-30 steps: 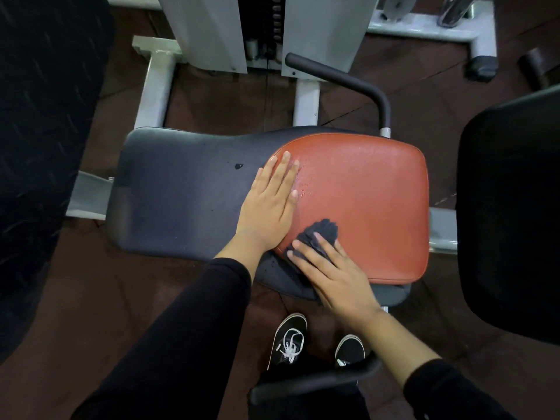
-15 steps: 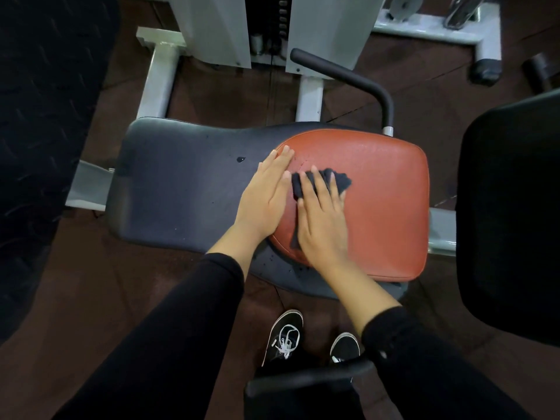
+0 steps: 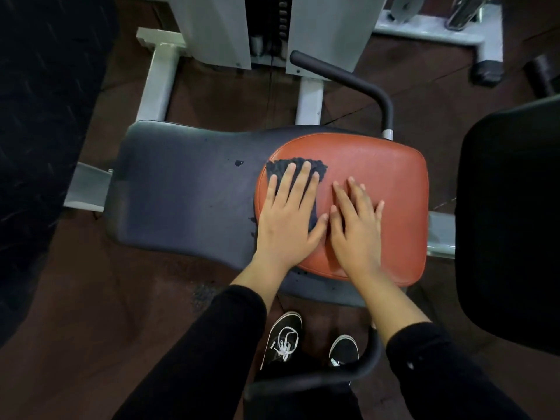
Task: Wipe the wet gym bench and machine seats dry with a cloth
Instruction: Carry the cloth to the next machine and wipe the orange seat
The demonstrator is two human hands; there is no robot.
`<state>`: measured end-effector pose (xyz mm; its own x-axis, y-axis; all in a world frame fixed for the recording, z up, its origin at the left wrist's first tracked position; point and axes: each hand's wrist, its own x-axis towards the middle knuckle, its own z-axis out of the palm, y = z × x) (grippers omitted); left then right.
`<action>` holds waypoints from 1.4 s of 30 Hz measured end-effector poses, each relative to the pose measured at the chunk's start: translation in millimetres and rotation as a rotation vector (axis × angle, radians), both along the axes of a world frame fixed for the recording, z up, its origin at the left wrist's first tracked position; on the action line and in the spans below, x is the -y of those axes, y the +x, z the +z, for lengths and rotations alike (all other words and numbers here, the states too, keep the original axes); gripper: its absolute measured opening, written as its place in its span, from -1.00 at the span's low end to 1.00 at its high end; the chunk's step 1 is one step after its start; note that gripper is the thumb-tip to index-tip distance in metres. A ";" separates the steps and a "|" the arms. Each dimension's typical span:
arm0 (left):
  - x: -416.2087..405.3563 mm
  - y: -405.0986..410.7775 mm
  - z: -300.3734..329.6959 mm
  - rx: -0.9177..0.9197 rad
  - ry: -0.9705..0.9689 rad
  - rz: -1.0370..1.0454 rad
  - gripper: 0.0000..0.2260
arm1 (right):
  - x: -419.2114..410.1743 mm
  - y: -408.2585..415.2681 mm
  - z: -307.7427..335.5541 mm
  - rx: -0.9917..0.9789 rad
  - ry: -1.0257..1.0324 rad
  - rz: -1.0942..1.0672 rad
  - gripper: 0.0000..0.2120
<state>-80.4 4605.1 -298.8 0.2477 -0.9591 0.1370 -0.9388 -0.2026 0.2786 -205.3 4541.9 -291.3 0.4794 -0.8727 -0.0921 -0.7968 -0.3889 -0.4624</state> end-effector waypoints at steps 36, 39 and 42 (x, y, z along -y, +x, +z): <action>46.5 24.9 -1.3 -0.053 -0.005 0.004 -0.55 | 7.7 -0.4 11.3 0.046 0.081 -0.060 -0.50; 46.5 29.2 -3.3 -0.090 -0.004 0.112 -0.54 | 12.2 -5.3 13.7 0.035 0.105 -0.021 -0.43; 36.1 35.5 0.3 -0.271 -0.038 0.359 -0.55 | 19.8 -10.6 15.0 0.073 0.125 -0.003 -0.36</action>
<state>-44.9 4569.0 -298.5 0.5958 -0.8012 0.0548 -0.7027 -0.4871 0.5186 -215.9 4522.1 -276.4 0.4866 -0.8578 -0.1656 -0.7604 -0.3226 -0.5636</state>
